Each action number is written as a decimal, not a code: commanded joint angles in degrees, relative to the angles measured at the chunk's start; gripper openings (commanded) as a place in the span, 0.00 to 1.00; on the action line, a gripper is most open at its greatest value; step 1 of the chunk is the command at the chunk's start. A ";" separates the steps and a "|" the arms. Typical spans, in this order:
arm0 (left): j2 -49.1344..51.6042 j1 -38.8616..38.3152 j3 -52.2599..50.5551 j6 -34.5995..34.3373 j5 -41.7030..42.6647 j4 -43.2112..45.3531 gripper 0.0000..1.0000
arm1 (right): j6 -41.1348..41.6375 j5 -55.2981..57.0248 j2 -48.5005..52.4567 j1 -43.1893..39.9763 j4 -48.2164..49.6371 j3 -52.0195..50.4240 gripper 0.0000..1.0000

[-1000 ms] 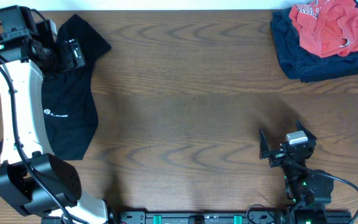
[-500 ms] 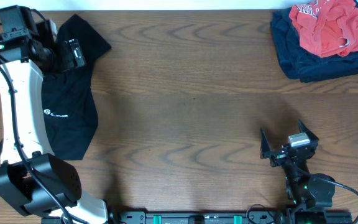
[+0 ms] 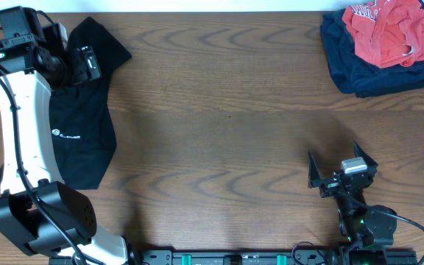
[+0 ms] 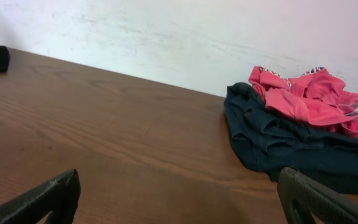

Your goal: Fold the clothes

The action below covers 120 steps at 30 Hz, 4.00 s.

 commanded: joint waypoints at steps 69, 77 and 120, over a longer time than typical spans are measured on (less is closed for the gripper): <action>-95.17 -7.10 -94.62 0.26 -0.70 56.26 0.98 | 0.63 0.72 -0.57 0.39 -0.26 -0.13 0.99; -98.25 -8.55 -96.08 0.46 -2.23 56.26 0.98 | 0.63 0.72 -0.57 0.39 -0.26 -0.13 0.99; -100.10 -9.01 -98.60 0.44 -2.40 52.30 0.98 | 0.63 0.72 -0.57 0.39 -0.26 -0.13 0.99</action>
